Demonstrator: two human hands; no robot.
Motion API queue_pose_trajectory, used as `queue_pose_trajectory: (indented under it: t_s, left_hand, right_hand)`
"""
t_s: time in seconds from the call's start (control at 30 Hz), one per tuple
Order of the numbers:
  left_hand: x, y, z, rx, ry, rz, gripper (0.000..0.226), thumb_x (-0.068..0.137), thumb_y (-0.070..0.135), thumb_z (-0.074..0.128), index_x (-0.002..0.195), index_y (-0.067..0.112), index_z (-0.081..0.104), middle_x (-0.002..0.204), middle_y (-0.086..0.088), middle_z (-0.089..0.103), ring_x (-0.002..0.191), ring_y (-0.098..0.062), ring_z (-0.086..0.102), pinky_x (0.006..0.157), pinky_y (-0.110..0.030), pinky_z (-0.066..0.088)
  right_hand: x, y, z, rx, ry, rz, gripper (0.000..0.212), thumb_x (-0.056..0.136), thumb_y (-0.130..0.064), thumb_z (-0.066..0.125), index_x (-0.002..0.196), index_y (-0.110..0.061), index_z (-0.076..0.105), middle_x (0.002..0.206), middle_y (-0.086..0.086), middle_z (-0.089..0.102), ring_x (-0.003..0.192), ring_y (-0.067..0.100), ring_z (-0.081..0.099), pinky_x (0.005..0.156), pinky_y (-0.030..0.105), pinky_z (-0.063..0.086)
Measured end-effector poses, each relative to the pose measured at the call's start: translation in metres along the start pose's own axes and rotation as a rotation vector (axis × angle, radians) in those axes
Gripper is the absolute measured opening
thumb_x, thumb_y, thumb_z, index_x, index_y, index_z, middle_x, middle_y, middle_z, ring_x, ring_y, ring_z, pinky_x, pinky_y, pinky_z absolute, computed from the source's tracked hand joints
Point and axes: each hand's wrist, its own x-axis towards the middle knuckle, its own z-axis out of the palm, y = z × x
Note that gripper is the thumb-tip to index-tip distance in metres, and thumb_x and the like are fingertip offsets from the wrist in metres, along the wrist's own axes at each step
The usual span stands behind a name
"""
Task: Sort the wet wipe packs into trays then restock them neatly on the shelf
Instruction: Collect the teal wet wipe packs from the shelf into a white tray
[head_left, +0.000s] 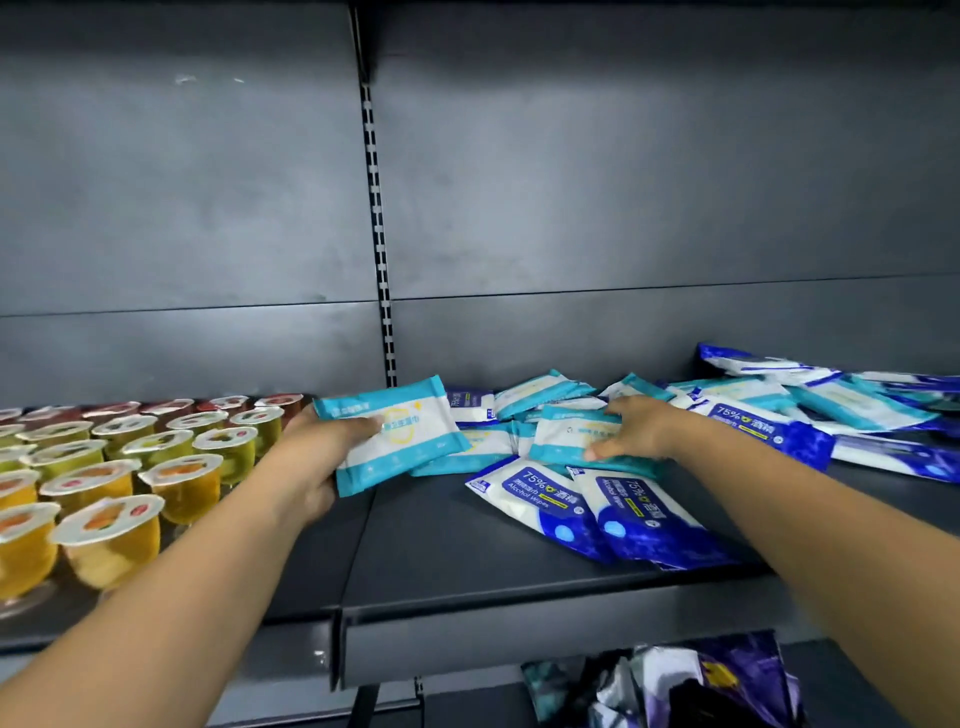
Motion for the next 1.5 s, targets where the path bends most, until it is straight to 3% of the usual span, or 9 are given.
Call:
queue_pose_trajectory:
  t_s: [0.13,0.33,0.53,0.73,0.87,1.07,1.3,1.4,1.5]
  left_hand:
    - [-0.030,0.006,0.009,-0.153,-0.055,0.016,0.026,0.086,-0.004,0.055,0.110,0.003,0.056,0.087,-0.011,0.068,0.055,-0.015,0.068,0.042,-0.026,0.052]
    - [-0.111,0.008,0.044,-0.060,-0.144,0.144,0.022,0.071,0.005,0.066,0.092,0.009,0.063,0.072,-0.003,0.073,0.061,-0.013,0.069,0.052,-0.027,0.057]
    - [-0.213,-0.059,0.095,0.010,-0.163,0.083,0.024,0.058,0.007,0.065,0.082,0.008,0.066,0.074,-0.006,0.073,0.062,-0.014,0.069,0.057,-0.028,0.058]
    - [-0.282,-0.191,0.150,0.105,-0.157,-0.284,0.030,0.058,0.010,0.069,0.088,0.007,0.064,0.078,-0.006,0.073,0.066,-0.016,0.069,0.057,-0.023,0.057]
    - [-0.312,-0.282,0.165,0.134,-0.041,-0.492,0.009,0.079,0.002,0.065,0.084,0.009,0.062,0.064,0.000,0.071,0.055,-0.009,0.067,0.047,-0.020,0.053]
    - [-0.366,-0.453,0.136,0.077,0.206,-0.854,0.006,0.086,0.003,0.059,0.084,0.008,0.057,0.073,-0.006,0.064,0.055,-0.011,0.063,0.041,-0.017,0.047]
    - [-0.395,-0.622,0.117,0.051,0.484,-1.081,0.011,0.086,0.012,0.063,0.094,0.009,0.055,0.092,-0.011,0.058,0.061,-0.016,0.052,0.036,-0.012,0.039]
    - [-0.373,-0.681,0.131,0.117,0.441,-1.028,0.013,0.087,0.018,0.063,0.094,0.013,0.054,0.088,-0.002,0.059,0.072,-0.013,0.057,0.055,-0.022,0.049]
    - [-0.349,-0.730,0.146,0.277,0.345,-0.930,0.014,0.083,0.024,0.068,0.079,0.015,0.059,0.079,-0.001,0.060,0.075,-0.019,0.059,0.068,-0.031,0.047]
  right_hand:
    - [-0.002,-0.006,-0.001,-0.118,0.329,-0.032,0.062,0.080,-0.040,0.067,0.128,-0.007,0.048,0.134,0.015,0.045,0.125,0.029,0.041,0.100,0.030,0.034]
    - [-0.076,0.033,-0.018,0.606,0.612,-0.079,0.041,0.084,-0.036,0.065,0.113,-0.007,0.058,0.108,0.010,0.063,0.101,0.027,0.058,0.072,0.027,0.037]
    - [-0.197,0.146,0.019,1.185,0.206,-0.187,0.006,0.080,-0.022,0.068,0.082,-0.020,0.063,0.079,-0.010,0.067,0.058,-0.001,0.063,0.059,0.012,0.052]
    - [-0.254,0.270,0.130,1.194,-0.127,0.184,0.009,0.084,-0.016,0.065,0.093,-0.016,0.063,0.089,0.000,0.070,0.081,0.019,0.065,0.079,0.037,0.051]
    - [-0.272,0.332,0.207,1.198,-0.257,0.426,0.014,0.090,-0.006,0.053,0.092,-0.019,0.058,0.090,0.000,0.066,0.074,0.015,0.064,0.065,0.030,0.051]
    - [-0.318,0.383,0.346,1.211,-0.483,0.780,0.026,0.085,0.004,0.057,0.108,-0.006,0.061,0.096,0.011,0.068,0.078,0.021,0.065,0.074,0.032,0.053]
    - [-0.348,0.399,0.509,1.324,-0.601,1.333,0.007,0.086,0.002,0.058,0.084,-0.005,0.060,0.068,0.009,0.065,0.067,0.022,0.061,0.068,0.034,0.053]
    - [-0.336,0.399,0.563,1.445,-0.509,1.481,0.004,0.088,-0.003,0.057,0.086,-0.006,0.059,0.056,0.007,0.066,0.048,0.017,0.065,0.045,0.027,0.054]
    - [-0.316,0.400,0.603,1.577,-0.400,1.506,0.006,0.089,-0.007,0.056,0.085,-0.011,0.058,0.055,0.003,0.068,0.050,0.015,0.066,0.046,0.022,0.053]
